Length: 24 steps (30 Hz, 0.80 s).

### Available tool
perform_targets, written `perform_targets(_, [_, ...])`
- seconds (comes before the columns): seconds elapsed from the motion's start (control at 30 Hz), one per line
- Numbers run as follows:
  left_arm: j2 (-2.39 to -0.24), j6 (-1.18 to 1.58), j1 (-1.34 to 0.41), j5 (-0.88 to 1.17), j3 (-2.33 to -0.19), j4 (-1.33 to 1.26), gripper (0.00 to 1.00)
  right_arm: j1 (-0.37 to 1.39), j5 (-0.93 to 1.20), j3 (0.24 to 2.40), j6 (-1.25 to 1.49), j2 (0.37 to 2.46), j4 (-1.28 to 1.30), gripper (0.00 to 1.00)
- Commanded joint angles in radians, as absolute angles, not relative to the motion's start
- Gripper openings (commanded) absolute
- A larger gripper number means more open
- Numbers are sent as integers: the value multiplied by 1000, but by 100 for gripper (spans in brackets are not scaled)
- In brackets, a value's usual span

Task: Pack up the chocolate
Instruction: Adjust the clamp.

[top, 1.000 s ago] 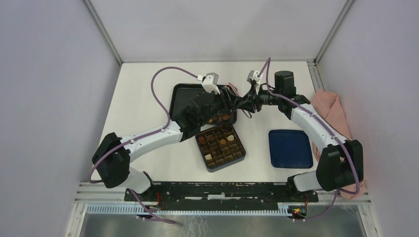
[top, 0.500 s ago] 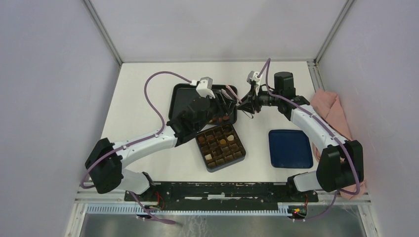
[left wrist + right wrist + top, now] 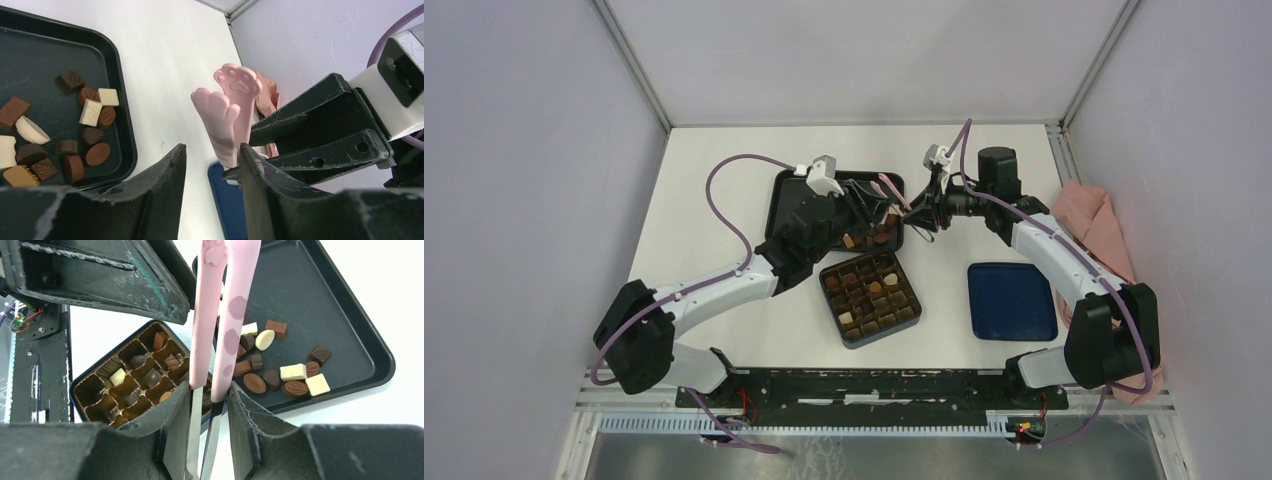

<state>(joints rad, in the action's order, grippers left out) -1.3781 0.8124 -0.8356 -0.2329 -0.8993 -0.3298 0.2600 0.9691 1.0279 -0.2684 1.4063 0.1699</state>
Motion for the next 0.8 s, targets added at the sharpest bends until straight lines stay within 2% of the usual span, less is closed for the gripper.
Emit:
perform_targets(0.0, [-1400,870,-830,-198,-929,-405,49,263,1015,1024,-243,1375,112,37])
perform_targets(0.3, [-1461,908,-828,-211,-998,-349,51,267,993,1020,-250,1373,110,36])
perform_targets(0.47, [-1494,935,-828,-212,-1033,-326,48,280,985,1019,-250,1378,111,36])
perform_targets(0.63, [-1500,940,-828,-204,-1041,-327,39,284,979,1018,-242,1373,105,36])
perform_targets(0.77, [-1495,935,-829,-203,-1042,-326,25,283,980,1015,-232,1371,98,36])
